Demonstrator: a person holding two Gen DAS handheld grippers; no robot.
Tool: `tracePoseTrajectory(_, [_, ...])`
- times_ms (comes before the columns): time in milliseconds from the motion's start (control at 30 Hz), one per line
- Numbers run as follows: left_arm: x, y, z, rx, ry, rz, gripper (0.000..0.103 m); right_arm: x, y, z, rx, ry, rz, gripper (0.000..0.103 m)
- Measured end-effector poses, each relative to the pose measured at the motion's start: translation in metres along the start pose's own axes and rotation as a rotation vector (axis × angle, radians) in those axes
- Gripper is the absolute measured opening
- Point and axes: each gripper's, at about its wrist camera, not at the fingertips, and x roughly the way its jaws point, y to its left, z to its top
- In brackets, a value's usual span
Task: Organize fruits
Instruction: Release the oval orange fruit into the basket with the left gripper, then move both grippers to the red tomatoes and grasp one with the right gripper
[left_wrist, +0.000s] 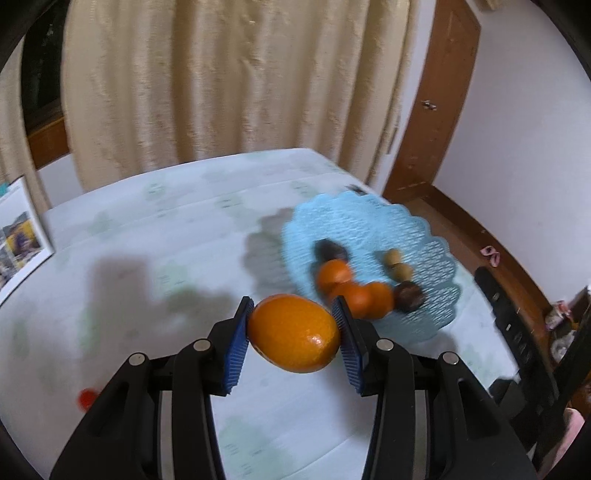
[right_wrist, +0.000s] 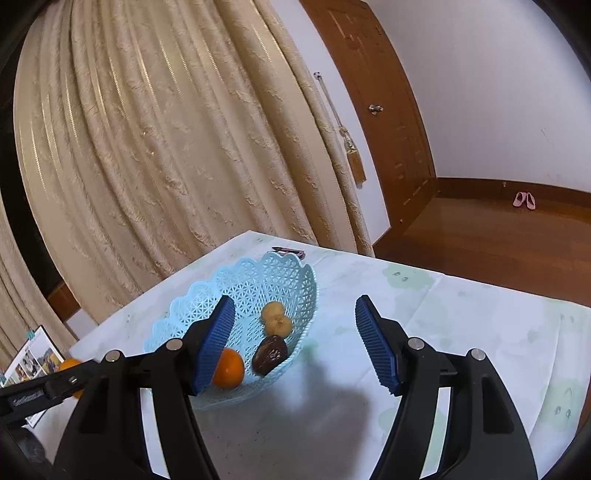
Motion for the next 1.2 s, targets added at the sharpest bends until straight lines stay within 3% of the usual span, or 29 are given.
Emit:
tracePoseTrajectory(67, [0.009,-0.01,0.004,0.01,0.005,-0.025,0.045,-0.001,-0.002,0.001,0.012,-0.007,-0.004,0.076])
tracePoseTrajectory(300, [0.033,-0.046,0.018,0.056,0.014,-0.112,0.045,-0.001,-0.008,0.003,0.042,-0.02,-0.029,0.076])
tracePoseTrajectory(367, [0.034,-0.051,0.021,0.064,0.008,-0.123,0.054,-0.001,-0.011,0.003,0.054,-0.022,-0.033,0.076])
tracePoseTrajectory(400, [0.033,-0.052,0.023,0.064,-0.003,-0.125,0.069,-0.001,-0.012,0.004,0.058,-0.022,-0.034,0.076])
tracePoseTrajectory(433, [0.03,-0.05,0.023,0.06,-0.025,-0.127,0.078,-0.001,-0.013,0.004,0.064,-0.023,-0.035,0.076])
tracePoseTrajectory(500, [0.026,-0.044,0.024,0.049,-0.054,-0.122,0.086,-0.002,-0.015,0.004,0.071,-0.028,-0.037,0.076])
tracePoseTrajectory(600, [0.021,-0.028,0.021,0.02,-0.077,-0.078,0.095,-0.004,-0.015,0.004,0.073,-0.039,-0.033,0.08])
tracePoseTrajectory(800, [0.013,0.004,0.012,-0.043,-0.102,-0.024,0.098,-0.008,-0.01,0.003,0.064,-0.067,-0.02,0.084])
tracePoseTrajectory(1033, [-0.009,0.041,-0.005,-0.063,-0.127,0.21,0.098,-0.015,-0.001,0.0,0.019,-0.104,0.013,0.09])
tracePoseTrajectory(1200, [-0.023,0.072,-0.019,-0.088,-0.104,0.278,0.098,-0.017,0.011,-0.004,-0.043,-0.1,0.043,0.092])
